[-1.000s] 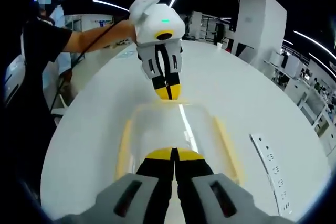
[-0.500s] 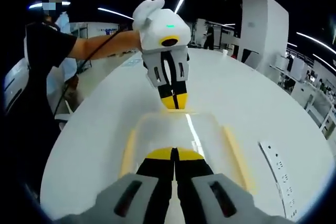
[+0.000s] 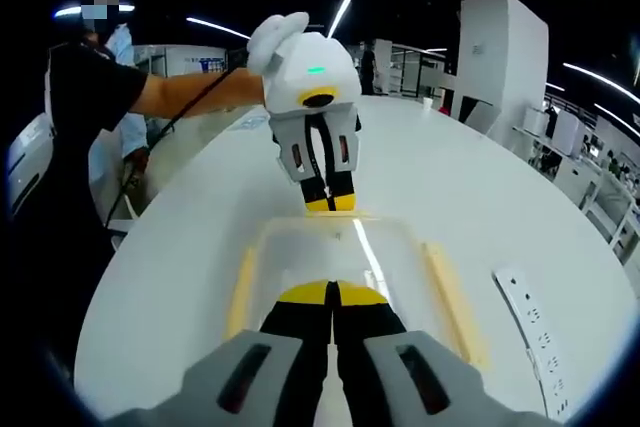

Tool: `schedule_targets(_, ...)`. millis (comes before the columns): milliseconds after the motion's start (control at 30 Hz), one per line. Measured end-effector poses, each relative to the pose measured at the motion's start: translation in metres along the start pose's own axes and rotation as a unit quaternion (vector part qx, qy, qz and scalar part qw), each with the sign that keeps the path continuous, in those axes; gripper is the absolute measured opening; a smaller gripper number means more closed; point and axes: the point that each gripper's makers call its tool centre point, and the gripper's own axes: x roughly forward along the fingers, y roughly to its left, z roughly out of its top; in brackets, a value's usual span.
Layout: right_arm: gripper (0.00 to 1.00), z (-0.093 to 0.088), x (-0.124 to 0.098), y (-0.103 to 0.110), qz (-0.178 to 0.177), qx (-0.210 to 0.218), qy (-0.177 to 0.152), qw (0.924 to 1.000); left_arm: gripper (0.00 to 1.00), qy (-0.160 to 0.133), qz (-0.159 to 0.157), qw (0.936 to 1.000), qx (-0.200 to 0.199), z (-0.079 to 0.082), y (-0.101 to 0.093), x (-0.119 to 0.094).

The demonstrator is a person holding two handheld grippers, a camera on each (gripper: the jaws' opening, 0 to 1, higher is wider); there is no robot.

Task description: Snap each plastic latch of the storage box into its locked position after aligning the lid with the box until every specified latch is closed and the lid sits flush.

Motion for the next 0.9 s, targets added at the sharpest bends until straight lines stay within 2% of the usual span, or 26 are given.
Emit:
schedule_targets(33, 0.00, 0.000, 0.000, 0.001, 0.000, 0.000, 0.000, 1.0000, 0.00, 0.000, 0.006, 0.9999, 0.012, 0.001, 0.002, -0.002)
schedule_targets(100, 0.00, 0.001, -0.001, 0.002, -0.005, -0.003, 0.002, 1.0000, 0.00, -0.005, 0.011, 0.9999, 0.007, 0.003, 0.006, -0.009)
schedule_targets(167, 0.00, 0.000, -0.003, 0.002, -0.014, -0.022, 0.006, 0.9996, 0.00, -0.014, 0.034, 0.9993, 0.001, 0.005, 0.014, -0.017)
schedule_targets(200, 0.00, 0.000, -0.003, 0.003, -0.022, -0.033, 0.010, 0.9992, 0.00, -0.020, 0.047, 0.9986, 0.017, 0.008, 0.016, -0.021)
schedule_targets(267, 0.00, 0.000, -0.004, 0.005, -0.029, -0.036, 0.013, 0.9988, 0.00, -0.026, 0.046, 0.9984, 0.020, 0.008, 0.019, -0.024)
schedule_targets(333, 0.00, 0.001, -0.005, 0.006, -0.038, -0.035, 0.009, 0.9986, 0.00, -0.029, 0.062, 0.9973, 0.027, 0.012, 0.020, -0.030)
schedule_targets(400, 0.00, 0.005, -0.008, 0.007, -0.049, -0.035, -0.004, 0.9982, 0.00, -0.044, 0.074, 0.9956, 0.037, 0.017, 0.023, -0.036)
schedule_targets(433, 0.00, 0.007, -0.011, 0.006, -0.058, -0.036, -0.008, 0.9976, 0.00, -0.066, 0.079, 0.9934, 0.050, 0.025, 0.023, -0.039)
schedule_targets(467, 0.00, 0.008, -0.013, 0.006, -0.065, -0.037, -0.008, 0.9972, 0.00, -0.079, 0.087, 0.9920, 0.046, 0.030, 0.024, -0.044)
schedule_targets(533, 0.00, 0.009, -0.018, 0.009, -0.073, -0.043, -0.006, 0.9964, 0.00, -0.078, 0.097, 0.9912, 0.044, 0.033, 0.024, -0.050)
schedule_targets(633, 0.00, 0.015, -0.026, 0.018, -0.085, -0.048, -0.017, 0.9950, 0.00, -0.081, 0.101, 0.9905, 0.046, 0.036, 0.024, -0.051)
schedule_targets(667, 0.00, 0.018, -0.028, 0.021, -0.095, -0.061, -0.020, 0.9934, 0.00, -0.131, 0.083, 0.9875, 0.031, 0.057, 0.014, -0.051)
schedule_targets(767, 0.00, 0.017, -0.033, 0.031, -0.121, -0.085, -0.013, 0.9889, 0.00, -0.149, 0.075, 0.9859, 0.015, 0.069, 0.010, -0.046)
schedule_targets(833, 0.00, 0.015, -0.033, 0.042, -0.121, -0.086, -0.016, 0.9888, 0.00, -0.178, 0.069, 0.9816, 0.014, 0.081, 0.006, -0.042)
schedule_targets(900, 0.00, 0.012, -0.030, 0.050, -0.127, -0.088, -0.017, 0.9879, 0.00, -0.180, 0.058, 0.9820, 0.009, 0.085, 0.003, -0.037)
